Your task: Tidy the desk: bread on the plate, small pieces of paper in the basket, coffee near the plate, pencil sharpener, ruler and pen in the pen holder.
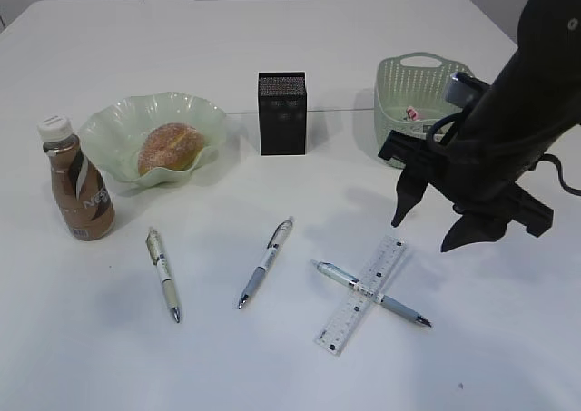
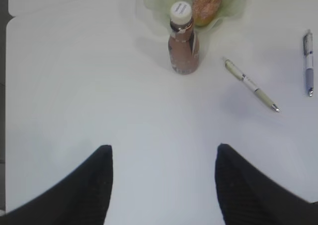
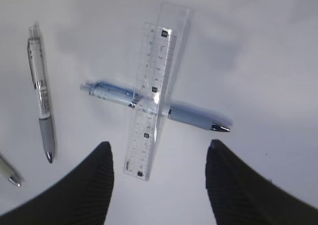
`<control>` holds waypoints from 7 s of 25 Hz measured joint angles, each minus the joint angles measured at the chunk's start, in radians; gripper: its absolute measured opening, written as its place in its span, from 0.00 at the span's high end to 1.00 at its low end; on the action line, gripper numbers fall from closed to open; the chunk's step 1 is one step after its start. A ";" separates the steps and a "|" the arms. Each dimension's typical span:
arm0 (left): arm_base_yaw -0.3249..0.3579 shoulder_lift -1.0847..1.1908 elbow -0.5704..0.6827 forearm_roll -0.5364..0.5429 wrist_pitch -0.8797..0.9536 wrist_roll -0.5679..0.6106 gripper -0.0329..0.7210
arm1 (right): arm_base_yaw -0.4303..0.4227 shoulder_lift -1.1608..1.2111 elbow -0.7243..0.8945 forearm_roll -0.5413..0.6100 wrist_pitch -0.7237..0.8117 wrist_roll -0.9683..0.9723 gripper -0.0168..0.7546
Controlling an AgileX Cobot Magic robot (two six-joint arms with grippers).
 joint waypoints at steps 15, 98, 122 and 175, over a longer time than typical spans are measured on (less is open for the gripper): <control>-0.004 -0.002 0.027 0.026 -0.004 0.002 0.35 | 0.099 0.152 0.000 -0.296 -0.085 0.416 0.38; -0.036 -0.002 0.027 0.054 -0.010 0.000 0.42 | 0.127 0.297 -0.153 -0.275 -0.088 0.457 0.26; -0.036 -0.002 0.027 0.054 -0.011 -0.002 0.42 | 0.127 0.379 -0.169 -0.224 -0.032 0.473 0.26; -0.036 -0.002 0.027 0.054 -0.014 -0.002 0.42 | 0.127 0.403 -0.170 -0.199 -0.040 0.473 0.59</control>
